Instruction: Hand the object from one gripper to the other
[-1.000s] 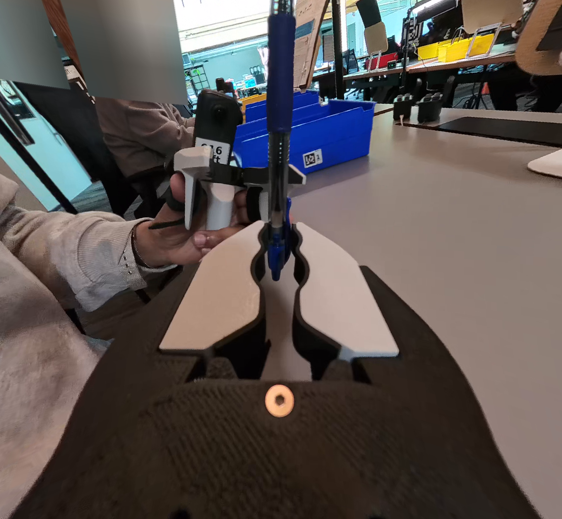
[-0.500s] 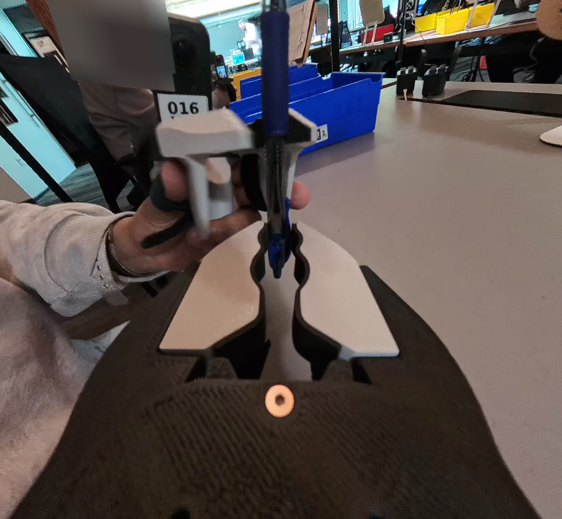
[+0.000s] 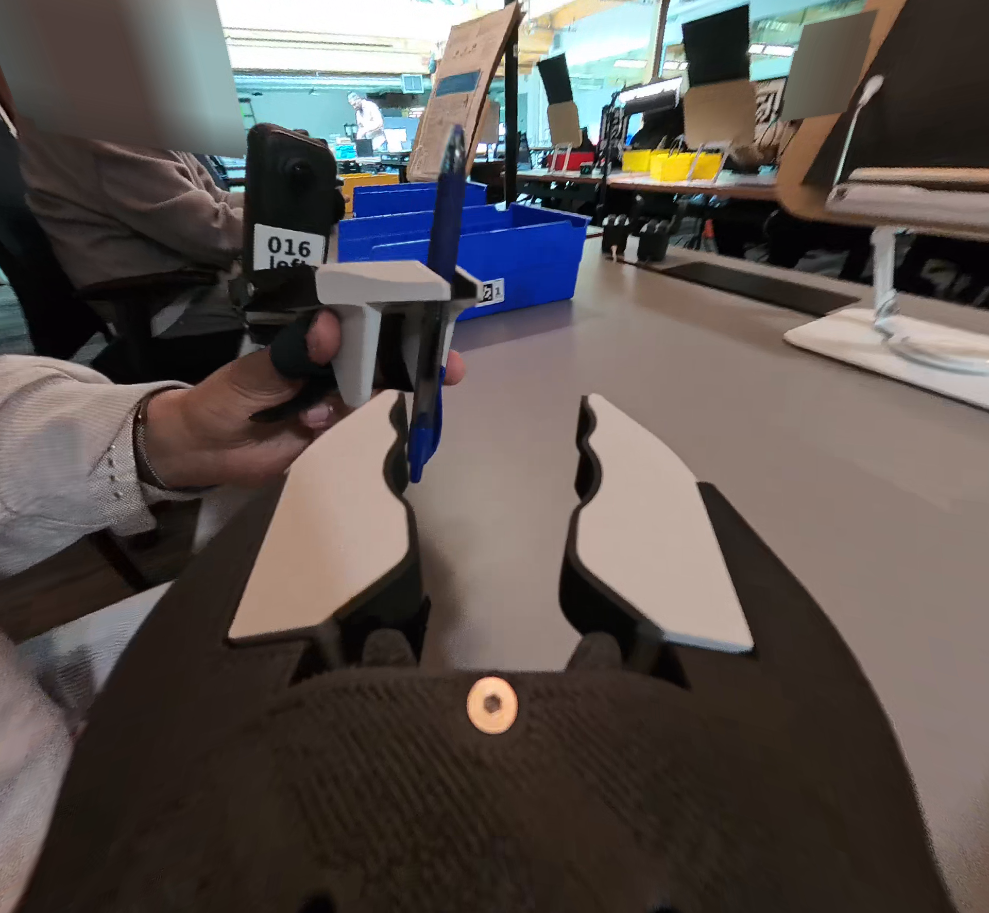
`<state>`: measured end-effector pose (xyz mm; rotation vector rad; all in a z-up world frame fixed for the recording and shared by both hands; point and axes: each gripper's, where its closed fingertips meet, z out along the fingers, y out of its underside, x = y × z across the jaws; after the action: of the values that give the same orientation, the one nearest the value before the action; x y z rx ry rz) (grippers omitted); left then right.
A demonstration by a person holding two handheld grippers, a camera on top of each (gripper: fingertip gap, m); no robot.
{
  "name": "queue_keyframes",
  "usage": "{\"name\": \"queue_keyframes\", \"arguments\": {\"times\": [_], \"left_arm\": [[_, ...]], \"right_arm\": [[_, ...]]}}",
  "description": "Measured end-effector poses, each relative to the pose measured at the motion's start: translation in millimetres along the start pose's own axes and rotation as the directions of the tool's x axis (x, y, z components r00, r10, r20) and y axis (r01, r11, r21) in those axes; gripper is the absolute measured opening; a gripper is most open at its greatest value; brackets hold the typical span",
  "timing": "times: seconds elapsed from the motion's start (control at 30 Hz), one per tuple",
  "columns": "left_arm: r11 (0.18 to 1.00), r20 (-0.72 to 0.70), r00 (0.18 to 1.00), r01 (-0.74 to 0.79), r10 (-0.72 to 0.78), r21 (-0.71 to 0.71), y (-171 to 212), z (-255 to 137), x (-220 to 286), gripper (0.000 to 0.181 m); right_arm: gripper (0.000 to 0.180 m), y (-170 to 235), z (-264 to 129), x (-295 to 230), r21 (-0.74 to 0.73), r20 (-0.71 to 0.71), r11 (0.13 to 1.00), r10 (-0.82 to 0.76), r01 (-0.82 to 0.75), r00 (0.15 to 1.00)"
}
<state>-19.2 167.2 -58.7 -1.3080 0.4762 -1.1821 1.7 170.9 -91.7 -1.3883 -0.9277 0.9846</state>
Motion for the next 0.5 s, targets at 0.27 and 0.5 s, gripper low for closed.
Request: {"name": "queue_keyframes", "arguments": {"times": [0.27,0.5], "left_arm": [[0.999,0.028,0.999,-0.033,0.034,-0.040,6,1,-4,0.010],[0.995,-0.037,0.999,-0.013,0.009,-0.104,19,10,7,0.010]], "right_arm": [[0.057,-15,-3,-11,0.062,-0.057,0.982,-0.177,0.180,0.983],[0.065,-23,-7,-19,0.071,-0.111,0.916,-0.386,0.395,0.916]]}}
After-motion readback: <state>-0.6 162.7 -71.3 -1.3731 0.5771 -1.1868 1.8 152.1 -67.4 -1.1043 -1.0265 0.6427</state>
